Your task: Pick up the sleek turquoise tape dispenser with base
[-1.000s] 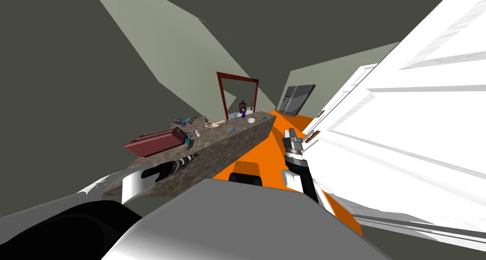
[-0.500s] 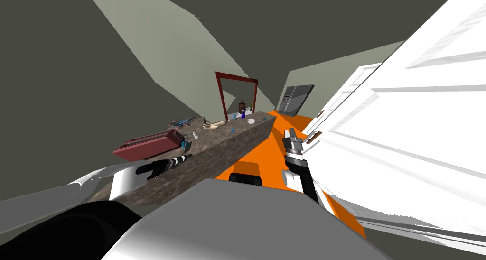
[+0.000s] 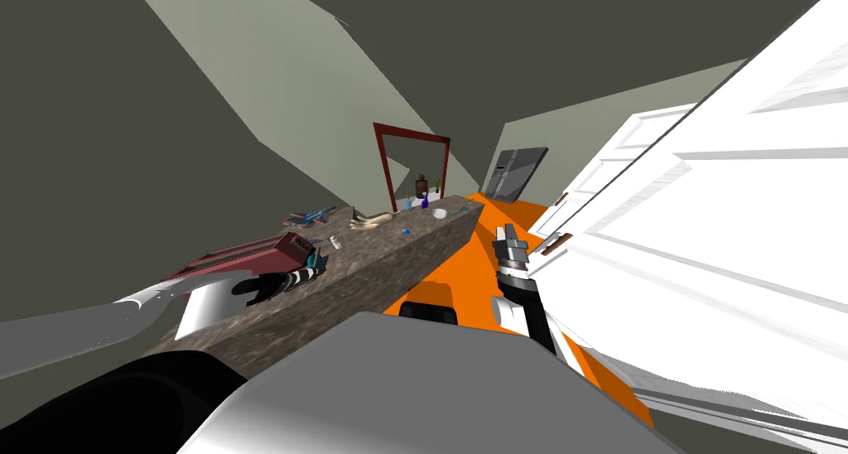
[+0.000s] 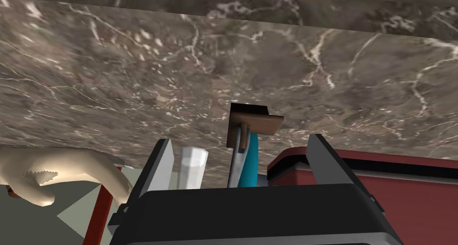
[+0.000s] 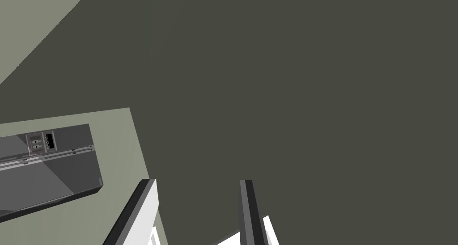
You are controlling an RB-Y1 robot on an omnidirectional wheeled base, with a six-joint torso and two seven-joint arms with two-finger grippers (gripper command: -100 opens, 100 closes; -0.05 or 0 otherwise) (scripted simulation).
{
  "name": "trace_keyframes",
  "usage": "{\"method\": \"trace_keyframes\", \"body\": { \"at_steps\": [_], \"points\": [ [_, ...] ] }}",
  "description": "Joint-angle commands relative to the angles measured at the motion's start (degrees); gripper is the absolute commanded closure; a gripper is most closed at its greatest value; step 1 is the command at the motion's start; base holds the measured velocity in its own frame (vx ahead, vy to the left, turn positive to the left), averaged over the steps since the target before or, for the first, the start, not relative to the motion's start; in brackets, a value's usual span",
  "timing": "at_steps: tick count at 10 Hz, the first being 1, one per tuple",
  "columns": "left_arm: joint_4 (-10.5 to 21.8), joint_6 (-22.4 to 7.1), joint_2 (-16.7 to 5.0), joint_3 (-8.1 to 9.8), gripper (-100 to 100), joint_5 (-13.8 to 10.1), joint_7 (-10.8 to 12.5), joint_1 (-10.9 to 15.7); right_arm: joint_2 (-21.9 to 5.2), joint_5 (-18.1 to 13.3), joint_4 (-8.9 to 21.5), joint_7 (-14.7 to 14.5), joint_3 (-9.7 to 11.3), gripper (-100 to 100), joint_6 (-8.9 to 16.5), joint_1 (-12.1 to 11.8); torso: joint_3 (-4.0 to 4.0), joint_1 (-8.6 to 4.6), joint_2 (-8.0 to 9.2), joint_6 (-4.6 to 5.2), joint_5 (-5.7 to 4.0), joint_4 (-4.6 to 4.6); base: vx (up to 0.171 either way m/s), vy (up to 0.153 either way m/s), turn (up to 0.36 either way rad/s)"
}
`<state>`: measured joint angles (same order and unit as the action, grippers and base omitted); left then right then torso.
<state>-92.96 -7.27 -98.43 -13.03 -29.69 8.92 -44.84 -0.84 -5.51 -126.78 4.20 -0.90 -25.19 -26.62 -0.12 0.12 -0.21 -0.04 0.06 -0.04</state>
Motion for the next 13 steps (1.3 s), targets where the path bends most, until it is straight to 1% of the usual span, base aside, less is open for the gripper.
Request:
{"method": "trace_keyframes", "body": {
  "at_steps": [1, 3, 4, 5, 6, 7, 8, 9, 10, 11, 12, 13],
  "points": [
    [0.95, -0.89, -2.41, 0.64, -100, 0.36, -0.18, -1.10, 0.00, 0.00, 0.00, 0.00, 0.00, 0, 0.00, 0.00, 0.00, 0.00, 0.00, 0.00, 0.00, 0.00, 0.059, 0.036, -0.016],
    [1.80, -1.35, -4.06, 0.60, -100, 0.49, -0.37, -1.42, -0.01, 0.00, 0.00, 0.00, 0.00, 0, 0.00, 0.00, -0.06, 0.16, -0.12, 0.02, 0.02, -0.02, 0.101, 0.060, -0.029],
    [1.50, -1.60, -3.09, -0.31, -100, 0.36, -0.68, -0.17, 0.00, 0.00, 0.00, 0.00, 0.00, 0, 0.00, -0.01, -0.10, 0.12, -0.18, 0.01, 0.03, -0.03, 0.049, 0.017, -0.006],
    [1.60, -1.58, -3.17, -0.28, 0, 0.39, -0.74, -0.22, 0.00, 0.00, 0.00, 0.00, 0.00, 0, 0.00, 0.00, -0.02, 0.02, -0.03, 0.00, 0.01, -0.01, 0.009, 0.004, -0.001],
    [4.20, 0.85, -2.28, -1.96, -100, -2.48, -2.40, -0.95, 0.00, 0.00, 0.00, 0.00, 0.00, 0, 0.00, 0.00, 0.07, -0.05, 0.12, 0.00, -0.01, 0.03, -0.008, -0.019, -0.260],
    [4.20, 0.85, -2.28, -0.22, -100, -2.57, -2.40, -1.65, 0.00, 0.00, 0.00, 0.00, 0.01, 0, 0.00, 0.02, 0.13, -0.14, 0.22, 0.05, -0.03, 0.05, -0.016, -0.019, -0.131],
    [4.20, 0.85, -2.28, 0.30, -100, -2.68, -2.40, -2.26, 0.00, 0.00, 0.00, 0.00, 0.01, 0, 0.00, 0.01, 0.16, -0.15, 0.26, 0.00, -0.04, 0.07, -0.013, -0.010, 0.024],
    [4.20, 0.85, -2.28, -1.37, -100, -2.68, -2.40, -0.95, 0.00, 0.00, 0.00, 0.00, 0.00, 0, 0.00, 0.01, 0.17, -0.13, 0.28, -0.02, -0.03, 0.08, -0.006, -0.005, 0.018],
    [6.83, 3.29, -1.39, -3.50, -100, -5.48, -4.07, -1.69, 0.00, 0.00, 0.00, 0.00, 0.00, 0, 0.00, 0.01, 0.17, -0.11, 0.27, -0.01, -0.03, 0.07, -0.011, -0.020, -0.208],
    [6.83, 3.29, -1.39, -2.90, -100, -5.75, -4.07, -1.69, 0.01, 0.00, 0.00, 0.00, 0.01, 0, 0.00, 0.02, 0.18, -0.14, 0.30, 0.02, -0.03, 0.07, -0.017, -0.019, -0.153],
    [6.83, 3.29, -1.39, -3.63, -100, -5.75, -4.07, -1.69, 0.00, 0.00, 0.00, 0.00, 0.01, 0, 0.00, 0.01, 0.18, -0.15, 0.30, 0.01, -0.05, 0.08, -0.010, -0.008, -0.017],
    [9.29, 5.73, -0.51, -5.06, -100, -8.07, -5.75, -2.43, 0.00, 0.00, 0.00, 0.00, 0.00, 0, 0.00, 0.01, 0.18, -0.12, 0.28, -0.02, -0.04, 0.08, -0.016, -0.025, -0.209]
  ]
}}
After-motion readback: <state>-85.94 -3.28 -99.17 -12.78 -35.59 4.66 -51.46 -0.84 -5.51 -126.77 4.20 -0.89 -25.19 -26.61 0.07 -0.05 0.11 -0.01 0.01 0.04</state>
